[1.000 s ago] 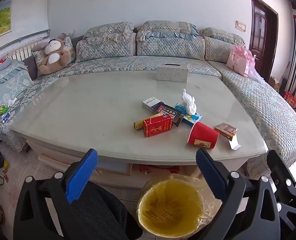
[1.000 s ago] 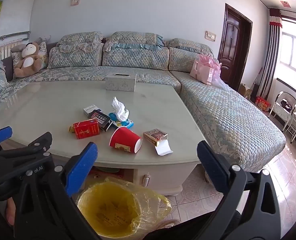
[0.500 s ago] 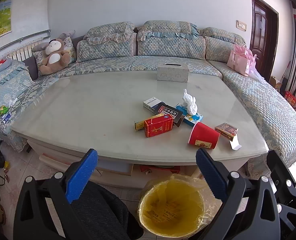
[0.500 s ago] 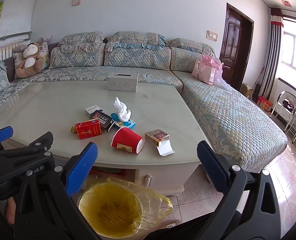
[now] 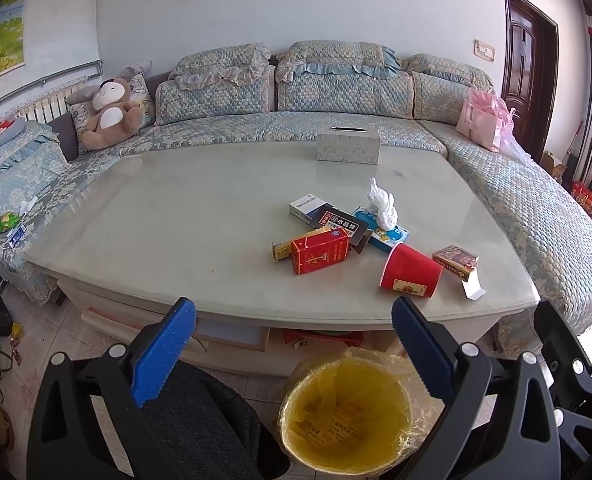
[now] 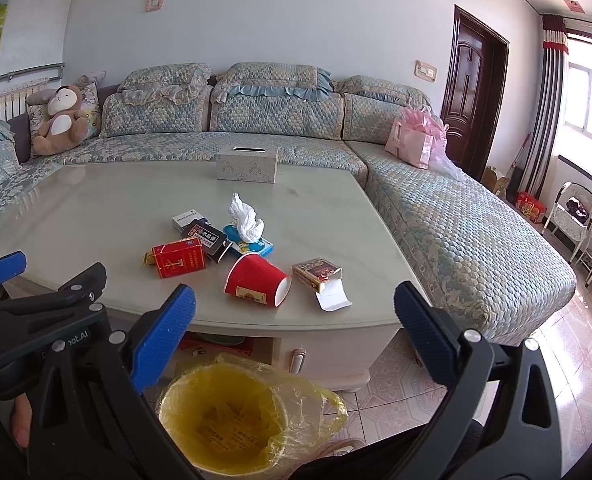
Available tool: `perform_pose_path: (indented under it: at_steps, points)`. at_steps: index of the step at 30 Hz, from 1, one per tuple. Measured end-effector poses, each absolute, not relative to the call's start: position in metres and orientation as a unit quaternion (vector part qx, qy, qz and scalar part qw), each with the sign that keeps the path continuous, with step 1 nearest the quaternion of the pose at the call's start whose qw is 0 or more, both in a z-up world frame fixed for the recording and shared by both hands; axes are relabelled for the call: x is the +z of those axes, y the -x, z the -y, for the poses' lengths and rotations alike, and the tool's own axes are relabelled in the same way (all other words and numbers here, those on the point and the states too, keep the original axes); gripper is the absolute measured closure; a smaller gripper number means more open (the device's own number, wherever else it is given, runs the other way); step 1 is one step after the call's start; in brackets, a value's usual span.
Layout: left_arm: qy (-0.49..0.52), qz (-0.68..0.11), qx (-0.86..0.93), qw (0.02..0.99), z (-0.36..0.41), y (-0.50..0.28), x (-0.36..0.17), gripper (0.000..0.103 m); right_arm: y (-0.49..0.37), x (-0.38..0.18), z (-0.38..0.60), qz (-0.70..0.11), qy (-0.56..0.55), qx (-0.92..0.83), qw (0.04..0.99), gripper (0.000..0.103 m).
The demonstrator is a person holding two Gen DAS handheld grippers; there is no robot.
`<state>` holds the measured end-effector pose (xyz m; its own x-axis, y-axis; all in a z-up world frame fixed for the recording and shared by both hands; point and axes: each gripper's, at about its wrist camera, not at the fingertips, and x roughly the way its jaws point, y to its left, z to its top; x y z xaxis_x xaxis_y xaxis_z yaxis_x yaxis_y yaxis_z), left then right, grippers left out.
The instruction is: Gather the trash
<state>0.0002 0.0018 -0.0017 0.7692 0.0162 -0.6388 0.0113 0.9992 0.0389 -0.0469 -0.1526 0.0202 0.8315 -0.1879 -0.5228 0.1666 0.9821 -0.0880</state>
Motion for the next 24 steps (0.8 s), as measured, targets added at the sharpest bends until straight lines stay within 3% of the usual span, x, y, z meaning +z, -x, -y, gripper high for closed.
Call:
perform_pose_path:
  at_steps: [24]
  points:
    - [-0.034,-0.341,0.011,0.939,0.0025,-0.0004,-0.0012,0.007,0.0472,0.0147,0.156,-0.278,0.016,-0.09,0.956,0.006]
